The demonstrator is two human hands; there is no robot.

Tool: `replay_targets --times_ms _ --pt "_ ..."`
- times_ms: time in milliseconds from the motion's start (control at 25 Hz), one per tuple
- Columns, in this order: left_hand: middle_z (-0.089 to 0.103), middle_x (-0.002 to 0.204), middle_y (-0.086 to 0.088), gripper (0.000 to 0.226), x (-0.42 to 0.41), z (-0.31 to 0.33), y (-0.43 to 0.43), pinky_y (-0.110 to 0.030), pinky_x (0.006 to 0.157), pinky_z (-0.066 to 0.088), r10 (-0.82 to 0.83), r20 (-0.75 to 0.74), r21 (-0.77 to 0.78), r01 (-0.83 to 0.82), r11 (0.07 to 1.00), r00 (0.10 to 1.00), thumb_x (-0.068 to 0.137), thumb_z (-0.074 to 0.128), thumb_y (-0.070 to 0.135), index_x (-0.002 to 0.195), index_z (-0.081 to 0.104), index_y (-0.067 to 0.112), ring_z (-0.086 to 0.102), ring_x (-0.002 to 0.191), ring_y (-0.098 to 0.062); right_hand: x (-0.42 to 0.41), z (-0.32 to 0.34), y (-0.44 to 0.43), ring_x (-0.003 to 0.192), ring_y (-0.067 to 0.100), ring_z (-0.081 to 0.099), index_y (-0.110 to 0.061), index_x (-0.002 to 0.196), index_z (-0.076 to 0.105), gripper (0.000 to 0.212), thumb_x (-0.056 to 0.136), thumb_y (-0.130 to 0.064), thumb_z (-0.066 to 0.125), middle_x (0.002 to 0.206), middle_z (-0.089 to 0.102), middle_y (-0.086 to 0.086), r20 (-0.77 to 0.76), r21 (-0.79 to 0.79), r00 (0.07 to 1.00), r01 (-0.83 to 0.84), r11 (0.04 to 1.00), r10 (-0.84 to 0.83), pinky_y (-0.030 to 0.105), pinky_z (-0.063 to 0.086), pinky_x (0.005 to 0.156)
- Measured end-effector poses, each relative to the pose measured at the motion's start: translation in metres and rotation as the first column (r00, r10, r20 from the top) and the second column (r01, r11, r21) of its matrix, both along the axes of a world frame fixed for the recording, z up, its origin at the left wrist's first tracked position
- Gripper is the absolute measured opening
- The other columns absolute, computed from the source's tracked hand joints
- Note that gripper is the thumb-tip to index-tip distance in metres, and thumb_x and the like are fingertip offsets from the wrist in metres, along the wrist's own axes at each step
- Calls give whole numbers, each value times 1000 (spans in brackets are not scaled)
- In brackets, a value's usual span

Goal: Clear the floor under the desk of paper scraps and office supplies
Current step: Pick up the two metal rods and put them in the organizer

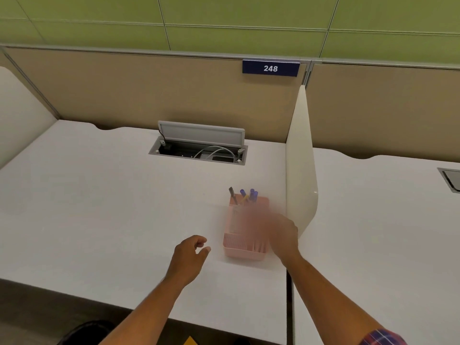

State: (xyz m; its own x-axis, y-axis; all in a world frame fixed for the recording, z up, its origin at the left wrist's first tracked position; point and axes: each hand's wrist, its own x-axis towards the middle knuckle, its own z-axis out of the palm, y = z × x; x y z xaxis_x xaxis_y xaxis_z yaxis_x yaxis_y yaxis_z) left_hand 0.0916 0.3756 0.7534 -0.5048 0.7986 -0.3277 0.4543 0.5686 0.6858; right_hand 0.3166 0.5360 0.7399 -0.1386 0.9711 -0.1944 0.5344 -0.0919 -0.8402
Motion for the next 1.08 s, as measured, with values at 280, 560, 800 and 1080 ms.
replay_targets --times_ms 280,560,800,1080 --pt "70 120 5 29 8 -2 -3 -21 93 45 1 -15 -19 -1 1000 1000 98 71 26 126 68 20 62 107 -9 2 -19 3 91 16 73 -22 107 71 15 100 -34 65 100 72 -6 52 -59 998 -40 997 43 28 60 77" --pt "68 126 5 31 10 2 -16 -21 95 45 15 -49 -21 -16 1000 999 99 70 26 129 66 20 59 111 -6 0 -19 7 104 20 64 -15 119 68 25 99 -29 67 114 67 4 105 -10 994 -18 1000 19 36 59 89" --pt "67 128 5 31 0 9 -46 -20 96 45 13 -72 14 -12 1000 997 99 69 28 130 65 23 58 111 -5 -1 -11 -16 107 22 65 -12 134 59 39 98 -25 67 120 64 9 105 42 994 33 999 -37 39 61 84" --pt "63 134 7 36 -18 9 -110 -21 100 42 -34 -88 54 39 998 996 101 66 32 136 61 26 56 118 -5 2 -2 -107 112 23 57 -13 135 55 38 99 -21 63 130 59 11 131 184 990 22 983 -47 35 51 93"
